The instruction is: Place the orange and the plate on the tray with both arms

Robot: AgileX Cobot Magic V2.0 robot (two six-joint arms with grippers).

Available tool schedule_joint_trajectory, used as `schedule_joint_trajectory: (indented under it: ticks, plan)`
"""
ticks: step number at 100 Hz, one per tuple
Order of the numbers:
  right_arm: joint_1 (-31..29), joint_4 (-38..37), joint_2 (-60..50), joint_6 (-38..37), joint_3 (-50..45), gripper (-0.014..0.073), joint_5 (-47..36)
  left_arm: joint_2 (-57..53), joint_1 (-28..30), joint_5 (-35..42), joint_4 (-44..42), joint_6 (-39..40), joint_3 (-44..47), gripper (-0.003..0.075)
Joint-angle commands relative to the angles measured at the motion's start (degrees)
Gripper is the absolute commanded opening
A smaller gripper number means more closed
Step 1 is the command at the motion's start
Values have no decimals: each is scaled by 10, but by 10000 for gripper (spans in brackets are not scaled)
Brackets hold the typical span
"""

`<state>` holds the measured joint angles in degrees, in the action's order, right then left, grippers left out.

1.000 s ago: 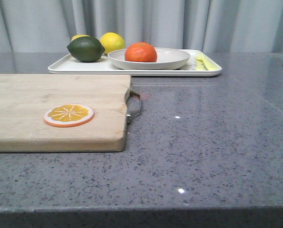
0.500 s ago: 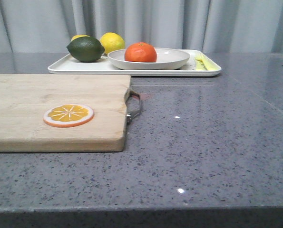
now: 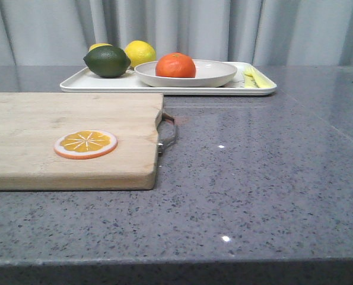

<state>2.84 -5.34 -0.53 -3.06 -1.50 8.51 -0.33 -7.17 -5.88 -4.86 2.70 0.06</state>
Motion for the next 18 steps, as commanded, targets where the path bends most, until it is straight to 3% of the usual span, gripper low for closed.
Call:
schedule_joint_trajectory:
  ticks: [1,18]
  plan:
    - [0,-4,-8,-2,11,-102,-50,-18,1,47,0,4,5,-20]
    - [0,-4,-8,-2,11,-102,-50,-18,1,47,0,4,5,-20]
